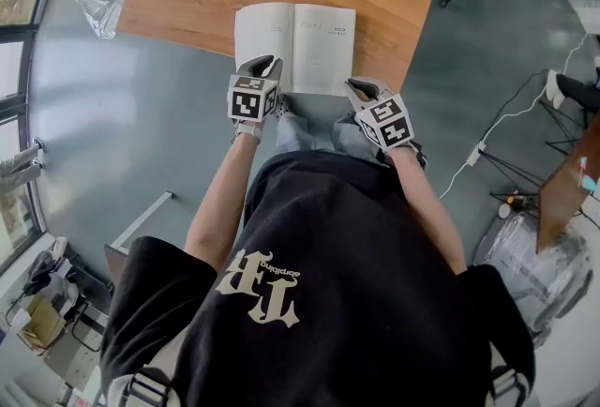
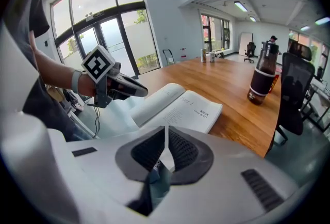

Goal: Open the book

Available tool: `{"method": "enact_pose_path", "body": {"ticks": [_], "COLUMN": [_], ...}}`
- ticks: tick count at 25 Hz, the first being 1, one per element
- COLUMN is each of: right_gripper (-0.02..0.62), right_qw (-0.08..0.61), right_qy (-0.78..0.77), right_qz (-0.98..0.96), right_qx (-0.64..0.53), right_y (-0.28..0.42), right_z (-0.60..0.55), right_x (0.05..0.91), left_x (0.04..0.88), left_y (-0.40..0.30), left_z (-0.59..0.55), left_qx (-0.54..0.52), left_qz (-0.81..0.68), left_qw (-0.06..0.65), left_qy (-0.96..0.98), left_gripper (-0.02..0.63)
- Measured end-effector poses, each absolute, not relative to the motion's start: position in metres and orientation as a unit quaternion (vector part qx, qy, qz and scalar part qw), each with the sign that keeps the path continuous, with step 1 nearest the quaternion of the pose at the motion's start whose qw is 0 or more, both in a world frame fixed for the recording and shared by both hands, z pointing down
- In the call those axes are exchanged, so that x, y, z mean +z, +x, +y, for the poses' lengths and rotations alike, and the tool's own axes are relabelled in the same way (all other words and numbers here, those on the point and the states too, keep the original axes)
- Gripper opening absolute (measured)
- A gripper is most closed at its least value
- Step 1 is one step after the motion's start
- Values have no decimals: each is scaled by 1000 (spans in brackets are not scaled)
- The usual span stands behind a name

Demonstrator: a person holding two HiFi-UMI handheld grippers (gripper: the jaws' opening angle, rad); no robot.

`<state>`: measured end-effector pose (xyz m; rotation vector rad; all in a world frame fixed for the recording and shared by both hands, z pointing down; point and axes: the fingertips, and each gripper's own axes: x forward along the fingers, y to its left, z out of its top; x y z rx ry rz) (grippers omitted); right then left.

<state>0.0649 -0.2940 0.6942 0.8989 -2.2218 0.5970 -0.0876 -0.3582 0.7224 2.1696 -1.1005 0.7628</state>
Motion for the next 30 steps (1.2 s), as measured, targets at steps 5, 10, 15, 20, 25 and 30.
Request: {"method": "enact_pose_path", "body": {"ticks": [5, 10, 15, 20, 25, 30], "right_gripper": [9, 9, 9, 9, 9, 9], "right_qw": [328, 328, 328, 337, 336, 340], "right_qy": [353, 360, 356, 346, 338, 329], "right_qz": [-846, -842, -843, -844, -849, -851], "right_qx": [229, 232, 234, 232, 227, 227], "right_y": [91, 122, 142, 158, 157, 152], "right_z": [-293, -287, -279, -277, -280, -278], "right_x": [693, 695, 697, 700, 698, 701], "left_x": [743, 766, 802, 810, 810, 807], "left_y": [2, 47, 57, 59, 56, 42], "left_z": [-337, -319, -310, -310, -310, -320], "left_qx": [352, 410, 494, 488, 477, 465], "left_qz": [-323, -291, -284, -288, -289, -314], "left_qw": [251, 222, 175, 184, 200, 221], "left_qy": [842, 836, 803, 803, 806, 798], "left_gripper": [210, 286, 344, 353, 351, 137]}}
